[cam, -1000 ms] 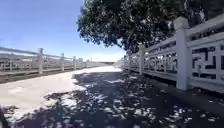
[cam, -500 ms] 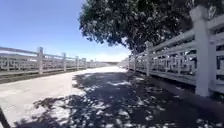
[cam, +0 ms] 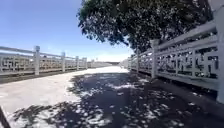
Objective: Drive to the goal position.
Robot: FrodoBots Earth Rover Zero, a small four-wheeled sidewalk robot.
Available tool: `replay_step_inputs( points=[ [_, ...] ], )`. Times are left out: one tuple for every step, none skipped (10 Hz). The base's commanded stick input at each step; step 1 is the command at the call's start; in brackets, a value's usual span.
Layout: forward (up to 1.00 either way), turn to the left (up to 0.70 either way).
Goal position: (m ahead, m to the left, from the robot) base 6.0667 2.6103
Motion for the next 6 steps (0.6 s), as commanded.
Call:
replay_step_inputs(
  points=[
    [0.7,0.0],
    [0.7,0.0],
    [0.7,0.0],
    [0.7,0.0],
    [0.7,0.0],
    [0.7,0.0]
  ],
)
